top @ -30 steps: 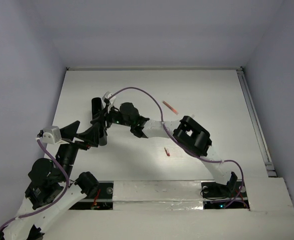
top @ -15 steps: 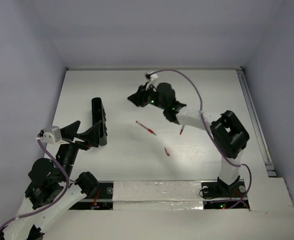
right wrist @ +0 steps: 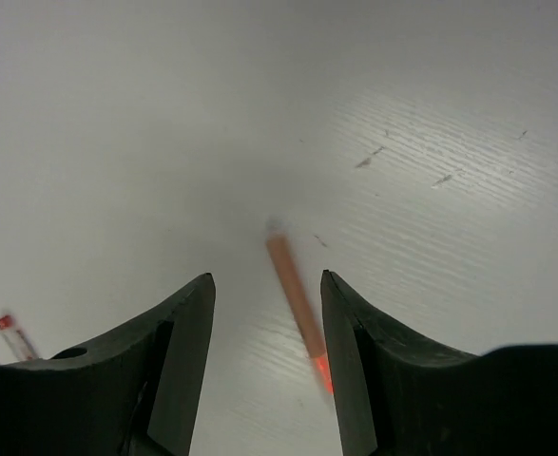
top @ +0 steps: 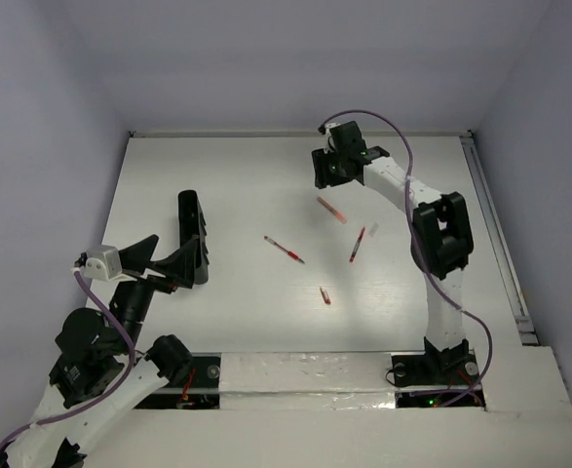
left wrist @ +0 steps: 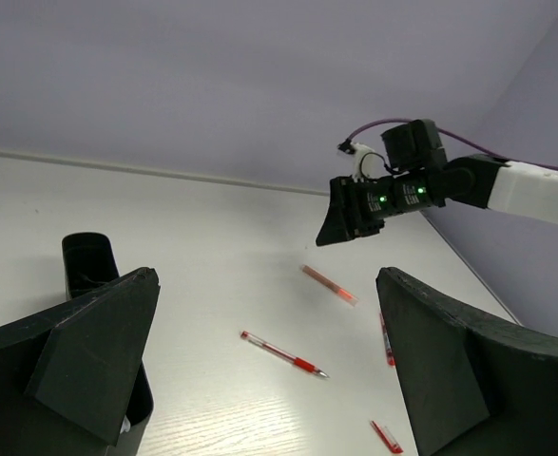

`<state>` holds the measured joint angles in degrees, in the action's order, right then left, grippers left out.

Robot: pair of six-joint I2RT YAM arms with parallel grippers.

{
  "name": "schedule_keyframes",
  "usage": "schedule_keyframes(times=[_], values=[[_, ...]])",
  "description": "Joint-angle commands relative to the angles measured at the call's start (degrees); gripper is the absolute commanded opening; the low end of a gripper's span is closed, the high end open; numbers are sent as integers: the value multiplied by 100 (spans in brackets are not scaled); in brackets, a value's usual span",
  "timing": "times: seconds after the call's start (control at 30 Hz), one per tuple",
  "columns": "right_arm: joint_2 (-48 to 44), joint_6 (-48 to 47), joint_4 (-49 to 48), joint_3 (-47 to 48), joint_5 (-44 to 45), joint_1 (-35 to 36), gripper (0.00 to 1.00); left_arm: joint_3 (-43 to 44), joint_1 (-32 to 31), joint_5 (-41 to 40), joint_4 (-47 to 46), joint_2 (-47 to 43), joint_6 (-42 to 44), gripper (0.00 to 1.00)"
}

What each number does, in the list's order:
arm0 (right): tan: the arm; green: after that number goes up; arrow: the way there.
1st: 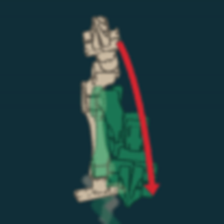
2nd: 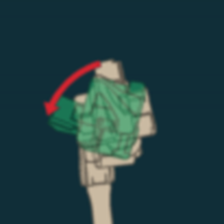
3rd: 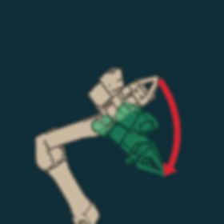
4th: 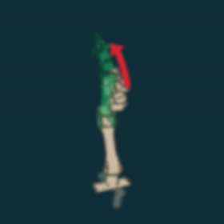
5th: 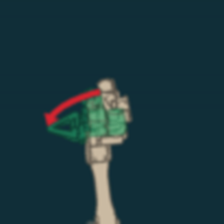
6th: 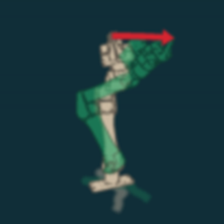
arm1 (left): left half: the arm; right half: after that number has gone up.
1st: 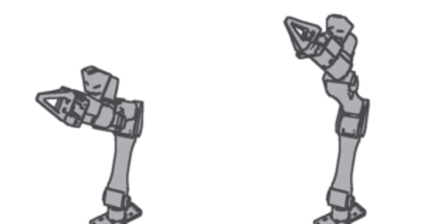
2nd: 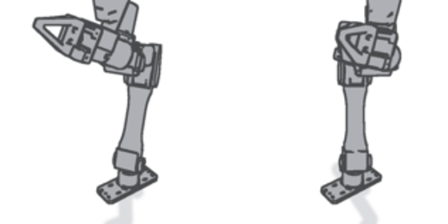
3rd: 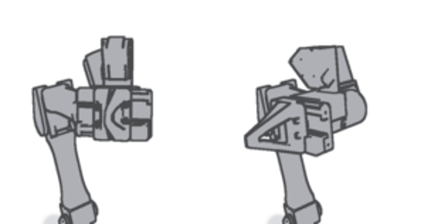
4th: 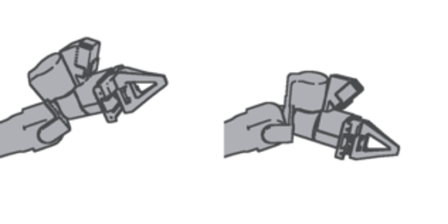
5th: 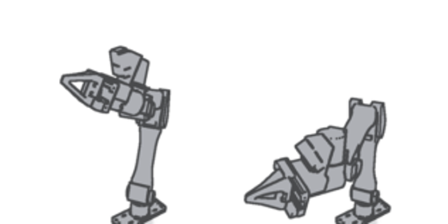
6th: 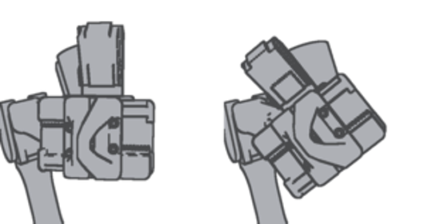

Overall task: Sort the stationery into containers
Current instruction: Pick up the pen from the center of the board.

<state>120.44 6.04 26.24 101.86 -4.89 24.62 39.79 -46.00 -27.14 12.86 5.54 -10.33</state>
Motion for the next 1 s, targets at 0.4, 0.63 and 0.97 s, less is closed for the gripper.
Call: schedule_keyframes(times=[0.4, 0.63, 0.97], values=[[1719, -1246, 2103, 2011, 251, 34, 46, -41, 21, 138, -302, 246, 84, 99], [2132, -1351, 2201, 2223, 304, 34, 35, -42, 73, 156, -311, 237, 92, 99], [1784, -1124, 1667, 2295, 374, 34, 0, -50, 73, 130, -319, 211, 92, 99]])
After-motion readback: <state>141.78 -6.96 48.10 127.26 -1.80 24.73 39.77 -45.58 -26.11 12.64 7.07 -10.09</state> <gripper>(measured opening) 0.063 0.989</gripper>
